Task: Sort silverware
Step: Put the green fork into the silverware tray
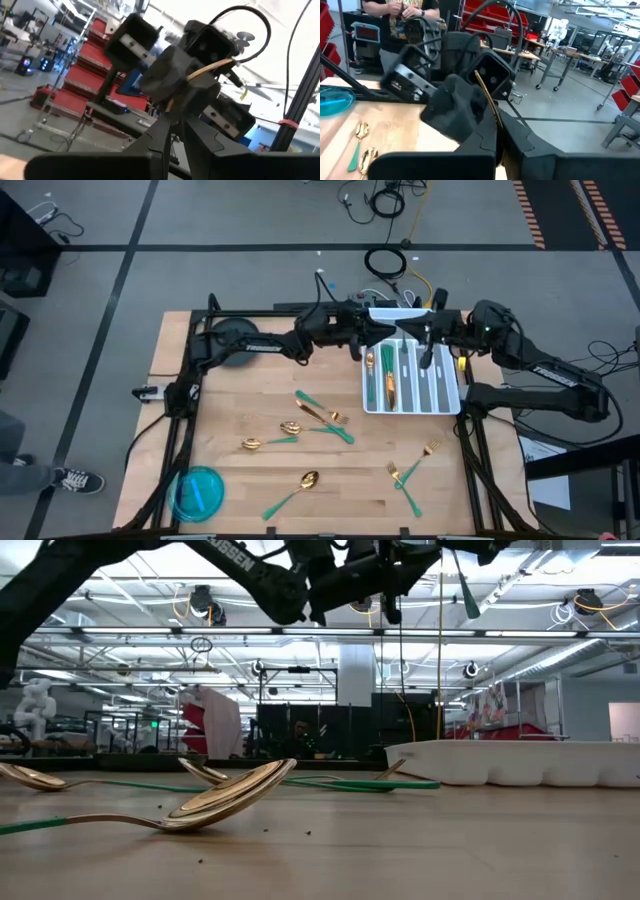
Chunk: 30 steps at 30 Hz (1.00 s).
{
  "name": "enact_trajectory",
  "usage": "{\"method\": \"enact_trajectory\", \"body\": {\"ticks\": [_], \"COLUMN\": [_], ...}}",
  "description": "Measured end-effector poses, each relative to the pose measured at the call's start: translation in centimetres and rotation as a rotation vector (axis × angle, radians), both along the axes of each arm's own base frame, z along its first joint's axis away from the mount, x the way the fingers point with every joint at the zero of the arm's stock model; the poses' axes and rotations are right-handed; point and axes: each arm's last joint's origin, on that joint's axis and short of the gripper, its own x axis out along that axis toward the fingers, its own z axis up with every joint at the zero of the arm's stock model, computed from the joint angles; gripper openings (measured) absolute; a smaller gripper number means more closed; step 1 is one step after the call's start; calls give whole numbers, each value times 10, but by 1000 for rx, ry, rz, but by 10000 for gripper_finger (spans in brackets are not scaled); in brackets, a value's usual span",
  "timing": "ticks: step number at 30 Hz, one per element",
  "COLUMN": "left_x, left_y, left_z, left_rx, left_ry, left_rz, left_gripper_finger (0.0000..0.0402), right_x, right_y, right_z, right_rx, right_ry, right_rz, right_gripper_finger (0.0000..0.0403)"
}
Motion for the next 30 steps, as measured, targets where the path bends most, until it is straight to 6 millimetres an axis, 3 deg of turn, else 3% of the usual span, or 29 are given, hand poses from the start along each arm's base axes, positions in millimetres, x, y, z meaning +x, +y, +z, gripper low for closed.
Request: {"method": "enact_trajectory", "body": {"ticks": [9, 17, 26, 30], "left_x": [9, 11, 6, 6], "left_y": [-14, -12, -9, -7], "left_z": [3, -1, 6, 6], "left_rx": [108, 143, 224, 227], "left_ry": [79, 115, 101, 102], "left_rz": [-11, 34, 64, 68], "left_gripper_finger": [54, 54, 54, 54], "right_x": [12, 15, -13, -17], "right_y": [-5, -5, 5, 7], "right_z": [-2, -2, 6, 6], "right_rx": [3, 17, -37, -17], "right_ry": [-8, -22, -37, -38], "right_rz": [25, 50, -11, -3], "right_gripper_finger": [0, 0, 0, 0]}}
